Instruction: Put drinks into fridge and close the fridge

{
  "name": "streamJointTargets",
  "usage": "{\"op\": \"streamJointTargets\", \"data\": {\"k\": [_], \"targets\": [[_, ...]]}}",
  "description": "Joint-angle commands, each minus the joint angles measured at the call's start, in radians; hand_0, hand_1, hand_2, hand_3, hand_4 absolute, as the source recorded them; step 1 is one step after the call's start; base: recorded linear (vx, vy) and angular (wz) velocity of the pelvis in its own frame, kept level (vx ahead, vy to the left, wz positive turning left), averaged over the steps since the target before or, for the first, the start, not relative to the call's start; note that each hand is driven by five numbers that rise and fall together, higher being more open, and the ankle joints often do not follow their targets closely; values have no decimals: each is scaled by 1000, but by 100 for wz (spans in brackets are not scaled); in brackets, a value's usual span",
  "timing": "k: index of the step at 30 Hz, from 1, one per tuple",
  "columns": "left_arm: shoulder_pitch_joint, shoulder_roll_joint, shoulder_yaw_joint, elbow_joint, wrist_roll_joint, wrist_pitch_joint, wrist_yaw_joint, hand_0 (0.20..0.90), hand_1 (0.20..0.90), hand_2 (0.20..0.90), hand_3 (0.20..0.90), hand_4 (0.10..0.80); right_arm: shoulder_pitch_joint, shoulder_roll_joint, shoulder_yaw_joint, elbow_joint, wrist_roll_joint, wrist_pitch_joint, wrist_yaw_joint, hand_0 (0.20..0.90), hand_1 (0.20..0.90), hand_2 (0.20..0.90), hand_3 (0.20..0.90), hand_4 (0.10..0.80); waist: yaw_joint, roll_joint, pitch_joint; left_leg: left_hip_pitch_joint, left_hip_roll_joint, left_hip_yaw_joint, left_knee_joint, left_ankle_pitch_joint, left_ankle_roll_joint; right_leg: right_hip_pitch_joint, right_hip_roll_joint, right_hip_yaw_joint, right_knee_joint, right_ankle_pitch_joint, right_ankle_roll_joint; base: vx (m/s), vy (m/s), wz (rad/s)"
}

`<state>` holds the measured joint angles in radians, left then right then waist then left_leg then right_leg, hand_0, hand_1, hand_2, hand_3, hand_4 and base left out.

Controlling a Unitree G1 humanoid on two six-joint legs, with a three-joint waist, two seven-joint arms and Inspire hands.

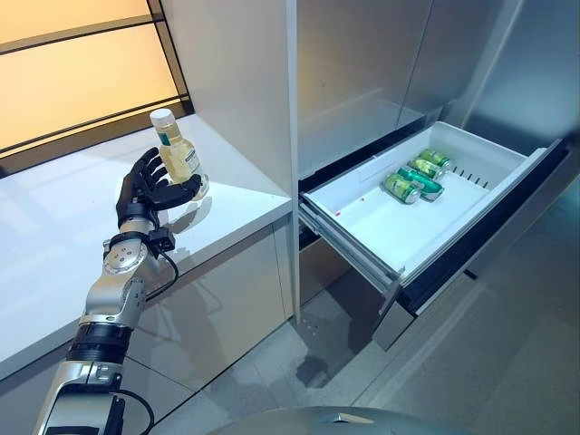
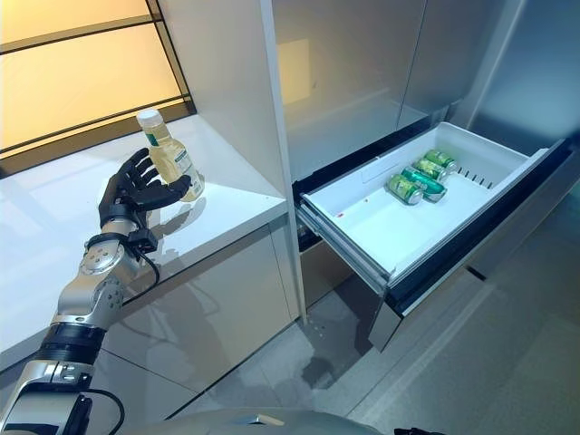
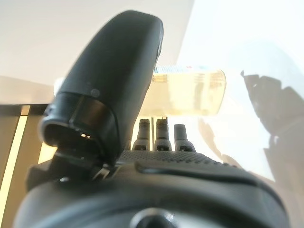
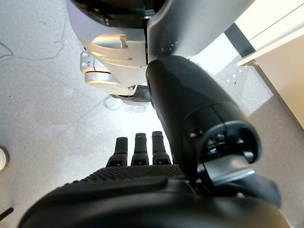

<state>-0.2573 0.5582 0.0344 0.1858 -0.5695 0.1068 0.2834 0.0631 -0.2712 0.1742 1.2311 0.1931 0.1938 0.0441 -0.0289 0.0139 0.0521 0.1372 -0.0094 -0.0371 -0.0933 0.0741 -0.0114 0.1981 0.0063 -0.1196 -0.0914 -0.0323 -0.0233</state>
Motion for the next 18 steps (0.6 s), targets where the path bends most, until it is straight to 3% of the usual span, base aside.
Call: {"op": "streamJointTargets", "data": {"k": [1,11,18], "targets": [[-241,64,4,46,24,-73,35,900,900,900,900,800,-33,4,41,16,-13,2,20,900,900,900,900,800,3,-2,-20,39,-40,3,9,-131,33,-45,-23,33,38,9,81,13,-6,-5],[-303,101,-22,126,87,-61,70,900,900,900,900,800,-32,-1,48,25,-12,-1,24,900,900,900,900,800,-8,1,-25,40,-40,6,10,-132,32,-45,-20,43,38,9,82,10,-1,-2],[-351,116,-44,194,86,-98,93,900,900,900,900,800,-30,-1,56,30,-3,-8,24,900,900,900,900,800,-18,2,-27,41,-40,10,11,-133,31,-48,-18,51,40,9,83,9,-2,-1]]}}
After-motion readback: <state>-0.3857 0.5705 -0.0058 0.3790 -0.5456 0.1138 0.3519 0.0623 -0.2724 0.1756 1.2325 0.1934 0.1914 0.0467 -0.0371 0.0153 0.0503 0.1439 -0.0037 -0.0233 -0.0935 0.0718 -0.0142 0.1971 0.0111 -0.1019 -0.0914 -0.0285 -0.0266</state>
